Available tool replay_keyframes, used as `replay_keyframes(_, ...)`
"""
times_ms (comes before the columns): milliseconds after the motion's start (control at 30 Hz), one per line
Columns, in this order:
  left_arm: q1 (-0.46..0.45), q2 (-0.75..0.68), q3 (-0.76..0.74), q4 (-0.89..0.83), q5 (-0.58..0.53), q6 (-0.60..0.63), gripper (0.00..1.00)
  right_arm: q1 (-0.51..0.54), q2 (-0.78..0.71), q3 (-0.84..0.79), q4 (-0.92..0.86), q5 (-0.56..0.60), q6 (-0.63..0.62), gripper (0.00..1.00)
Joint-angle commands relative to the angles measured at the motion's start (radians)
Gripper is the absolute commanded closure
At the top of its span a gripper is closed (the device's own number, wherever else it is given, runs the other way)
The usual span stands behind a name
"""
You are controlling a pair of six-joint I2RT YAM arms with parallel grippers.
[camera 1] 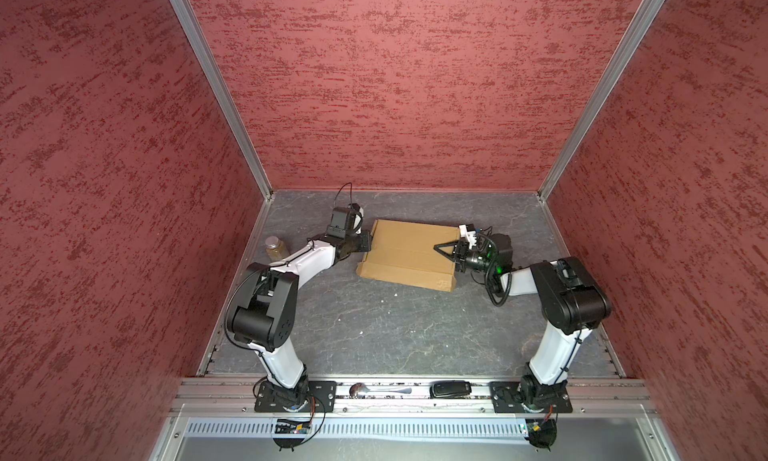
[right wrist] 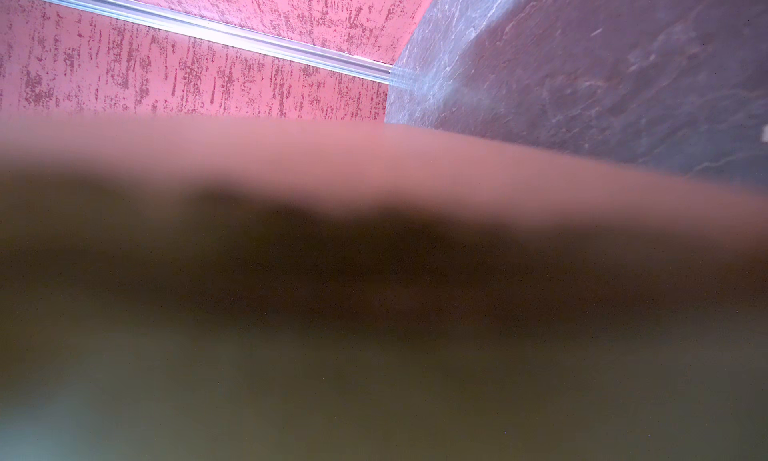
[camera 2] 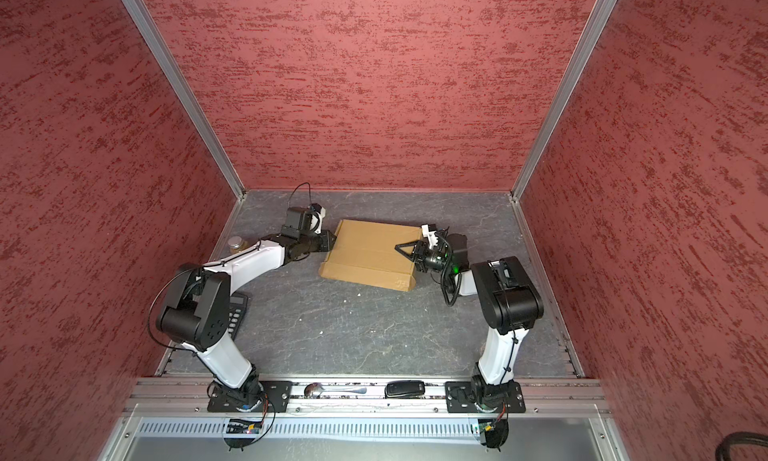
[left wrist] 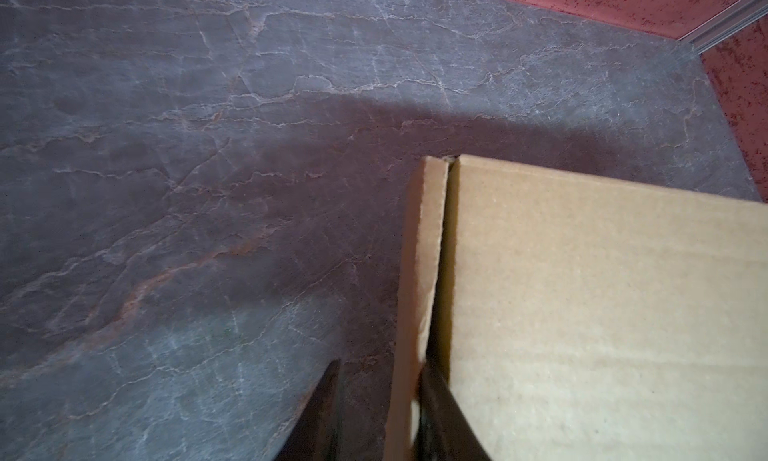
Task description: Fold the paper box
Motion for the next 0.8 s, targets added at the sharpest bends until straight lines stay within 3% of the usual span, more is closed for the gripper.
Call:
replay_keyframes(0,-0.034,-0.012,0.026,0.011,0.068,0.001,0.63,0.014,0.011,-0.003,0.088,-0.027,0.027,0.51)
replay_keyframes(433,-0.017,-0.048,0.027,-0.006,0.046,0.004,0.45,0.013,0.022,-0.005,0.102,-0.024,0.028,0.53)
replay_keyframes(767,0.028,-0.132,0.018,-0.023,0.052,0.0,0.23,0.009,0.032,-0.009,0.13,-0.022,0.044,0.54)
